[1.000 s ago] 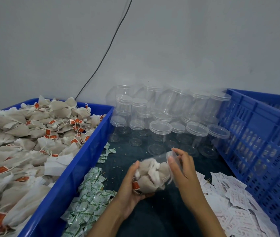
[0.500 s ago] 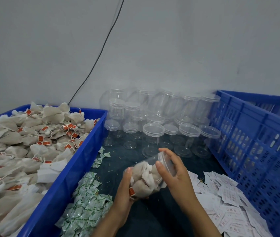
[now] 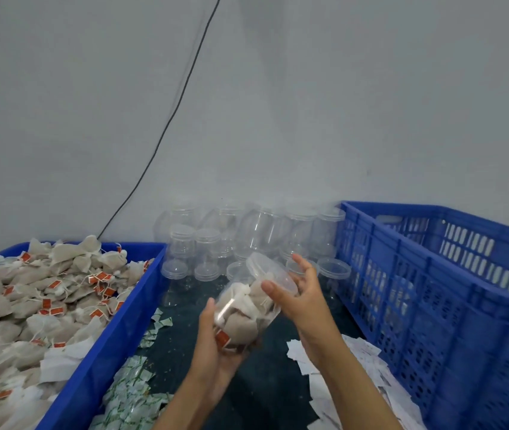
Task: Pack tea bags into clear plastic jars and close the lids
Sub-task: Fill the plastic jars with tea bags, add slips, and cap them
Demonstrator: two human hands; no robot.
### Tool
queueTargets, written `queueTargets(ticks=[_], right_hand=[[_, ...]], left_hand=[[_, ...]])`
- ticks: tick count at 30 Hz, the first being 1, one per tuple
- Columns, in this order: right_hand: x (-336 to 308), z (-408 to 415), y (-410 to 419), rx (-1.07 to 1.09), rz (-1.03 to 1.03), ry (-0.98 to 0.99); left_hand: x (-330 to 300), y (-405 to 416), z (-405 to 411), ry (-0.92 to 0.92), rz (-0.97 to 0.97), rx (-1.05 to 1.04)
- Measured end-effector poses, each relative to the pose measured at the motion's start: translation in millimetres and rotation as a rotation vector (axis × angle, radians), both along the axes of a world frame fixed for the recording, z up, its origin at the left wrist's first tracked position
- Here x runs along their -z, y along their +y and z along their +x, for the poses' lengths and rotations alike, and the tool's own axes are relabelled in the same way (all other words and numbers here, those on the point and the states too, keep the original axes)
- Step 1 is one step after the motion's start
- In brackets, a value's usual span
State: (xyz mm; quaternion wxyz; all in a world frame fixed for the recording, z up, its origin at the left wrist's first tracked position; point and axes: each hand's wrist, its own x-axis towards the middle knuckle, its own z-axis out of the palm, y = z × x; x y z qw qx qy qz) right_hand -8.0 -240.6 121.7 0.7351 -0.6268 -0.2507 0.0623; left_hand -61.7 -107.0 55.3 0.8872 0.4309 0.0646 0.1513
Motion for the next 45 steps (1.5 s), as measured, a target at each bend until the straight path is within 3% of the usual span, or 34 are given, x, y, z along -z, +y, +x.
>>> queueTargets(ticks=[6, 13, 16, 20, 27, 31, 35, 40, 45], right_hand=[[-58, 7, -30, 0.055, -0.009, -0.081], [-109, 38, -59, 0.267, 0.03, -0.052], [-130, 65, -69, 0.313, 0.012, -0.042], [-157, 104, -89, 0.351, -0.02, -0.032], [-195, 175, -119, 0.515, -0.05, -0.083], [-199, 221, -125, 0.67, -0.112, -0.207], [-188, 262, -127, 0.717, -0.328, -0.265], [-160, 305, -131, 0.626, -0.493, -0.074], [-139, 329, -119, 0.635, -0.624, 0.184]], left_hand=[[-51, -40, 17, -0.078, -0.093, 0.13], [-106, -71, 55, -0.12, -0.159, 0.32], [-123, -83, 79, -0.109, 0.001, 0.302], [-137, -98, 113, -0.107, 0.376, 0.223], [-165, -126, 207, -0.161, 1.194, -0.275], [-177, -137, 261, -0.198, 1.336, -0.283], [-174, -139, 303, -0.176, 1.555, -0.191], [-160, -134, 336, -0.196, 1.425, -0.054], [-147, -133, 361, -0.173, 1.589, -0.066]])
